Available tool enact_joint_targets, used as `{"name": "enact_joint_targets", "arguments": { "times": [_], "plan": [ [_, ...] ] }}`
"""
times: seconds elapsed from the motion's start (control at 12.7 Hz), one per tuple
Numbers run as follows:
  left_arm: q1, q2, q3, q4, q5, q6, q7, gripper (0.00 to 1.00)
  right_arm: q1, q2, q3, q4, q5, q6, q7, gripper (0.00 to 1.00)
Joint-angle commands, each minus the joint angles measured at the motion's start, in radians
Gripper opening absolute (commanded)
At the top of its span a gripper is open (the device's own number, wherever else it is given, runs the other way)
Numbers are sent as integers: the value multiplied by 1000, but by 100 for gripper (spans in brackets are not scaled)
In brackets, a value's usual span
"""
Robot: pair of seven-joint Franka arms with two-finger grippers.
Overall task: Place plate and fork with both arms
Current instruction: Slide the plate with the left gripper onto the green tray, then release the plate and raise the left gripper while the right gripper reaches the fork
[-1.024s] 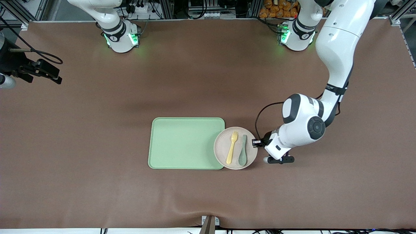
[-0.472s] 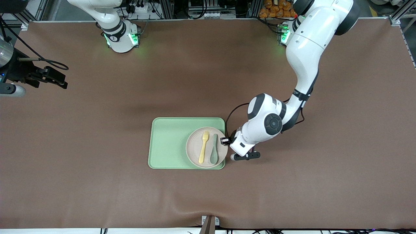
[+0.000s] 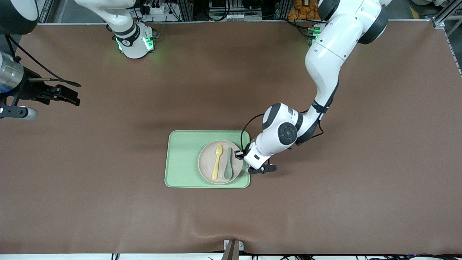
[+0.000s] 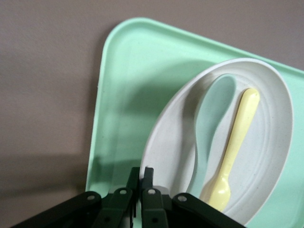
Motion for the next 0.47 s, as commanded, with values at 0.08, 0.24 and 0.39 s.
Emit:
{"name": "enact_joint_targets", "arguments": {
  "times": [0.08,0.24,0.39],
  "plan": [
    [-14,27,9,26,-12,31,-13,45,-9,66,5,25,-5,2,-10,100],
    [-17,14,9,26,-9,29,-22,100,12,95,6,32,-6,11,1,100],
    [-7,-31,9,26,-1,20,-33,100,30,112,11,32,8,73,27,100]
  ]
}}
